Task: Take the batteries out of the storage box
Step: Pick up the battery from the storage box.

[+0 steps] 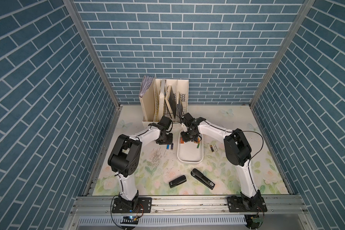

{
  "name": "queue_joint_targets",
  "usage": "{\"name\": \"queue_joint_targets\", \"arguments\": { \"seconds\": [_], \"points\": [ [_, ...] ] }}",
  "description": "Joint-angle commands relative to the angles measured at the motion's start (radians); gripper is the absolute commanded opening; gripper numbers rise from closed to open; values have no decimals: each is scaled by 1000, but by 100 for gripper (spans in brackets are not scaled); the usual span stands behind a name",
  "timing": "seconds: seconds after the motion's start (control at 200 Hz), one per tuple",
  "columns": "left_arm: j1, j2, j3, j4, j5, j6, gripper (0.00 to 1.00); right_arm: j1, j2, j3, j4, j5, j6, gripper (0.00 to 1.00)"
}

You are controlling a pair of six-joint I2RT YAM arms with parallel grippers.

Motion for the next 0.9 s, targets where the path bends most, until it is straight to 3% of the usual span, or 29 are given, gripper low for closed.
{"name": "queue_joint_targets", "arguments": {
  "seconds": [0.0,0.4,0.895],
  "points": [
    [-2,-26,-5,-16,-3,-1,41,5,22,10,-23,38,-36,34],
    [-2,-31,-13,-19,-3,-1,41,5,33,4,-34,79,-65,34],
    [-2,-29,-7,-20,-2,-1,41,6,-2,-60,-20,62,-59,25]
  ]
}}
